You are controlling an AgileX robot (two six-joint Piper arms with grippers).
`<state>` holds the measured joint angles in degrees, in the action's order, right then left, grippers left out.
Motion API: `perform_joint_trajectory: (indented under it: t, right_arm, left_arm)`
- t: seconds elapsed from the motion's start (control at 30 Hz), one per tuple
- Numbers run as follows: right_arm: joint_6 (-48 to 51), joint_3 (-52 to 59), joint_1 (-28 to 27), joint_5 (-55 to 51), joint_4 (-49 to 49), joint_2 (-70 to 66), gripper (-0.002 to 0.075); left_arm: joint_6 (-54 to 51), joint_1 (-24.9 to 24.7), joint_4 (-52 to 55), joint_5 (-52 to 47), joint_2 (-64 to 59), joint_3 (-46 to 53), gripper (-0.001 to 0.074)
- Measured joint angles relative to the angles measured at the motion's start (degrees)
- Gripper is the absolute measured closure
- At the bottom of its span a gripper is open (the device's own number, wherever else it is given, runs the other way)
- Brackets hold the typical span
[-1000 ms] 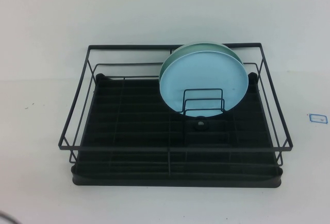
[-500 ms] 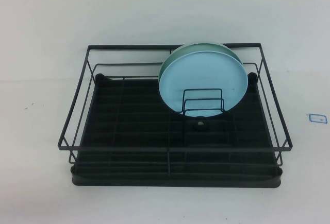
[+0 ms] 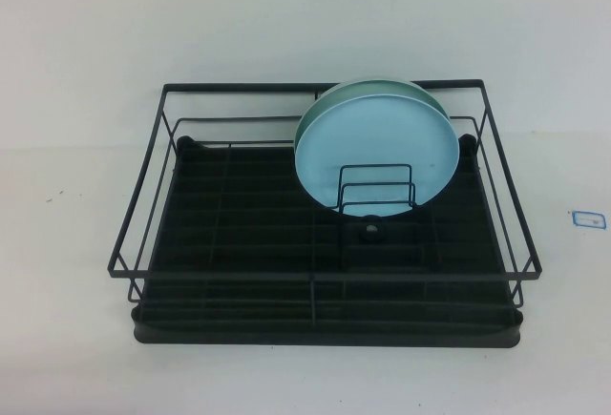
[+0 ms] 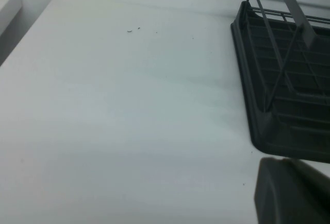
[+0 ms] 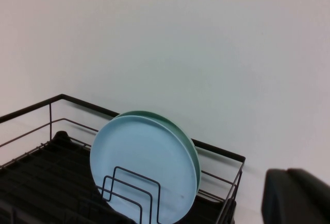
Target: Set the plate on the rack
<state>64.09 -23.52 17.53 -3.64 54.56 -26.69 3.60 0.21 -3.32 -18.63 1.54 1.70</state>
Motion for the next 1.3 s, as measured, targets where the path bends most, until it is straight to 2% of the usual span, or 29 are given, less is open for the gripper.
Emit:
perform_joint_trajectory:
  t: [0.83, 0.93, 1.1, 1.3]
  right_arm:
    - [0.0, 0.0, -0.3, -0.3, 0.0, 0.4, 0.0728]
    - [2.1, 0.0, -2.8, 0.5, 0.0, 2.7, 0.0728]
    - [5.3, 0.0, -10.7, 6.0, 0.5, 8.5, 0.0728]
    - [5.5, 0.0, -12.8, 10.5, 3.9, 10.6, 0.0728]
  left_arm:
    - [0.0, -0.1, 0.3, 0.0, 0.0, 0.0, 0.0734]
    - [0.0, -0.1, 0.3, 0.0, 0.0, 0.0, 0.0734]
    - [0.0, -0.1, 0.3, 0.0, 0.0, 0.0, 0.0734]
    - [0.0, -0.1, 0.3, 0.0, 0.0, 0.0, 0.0734]
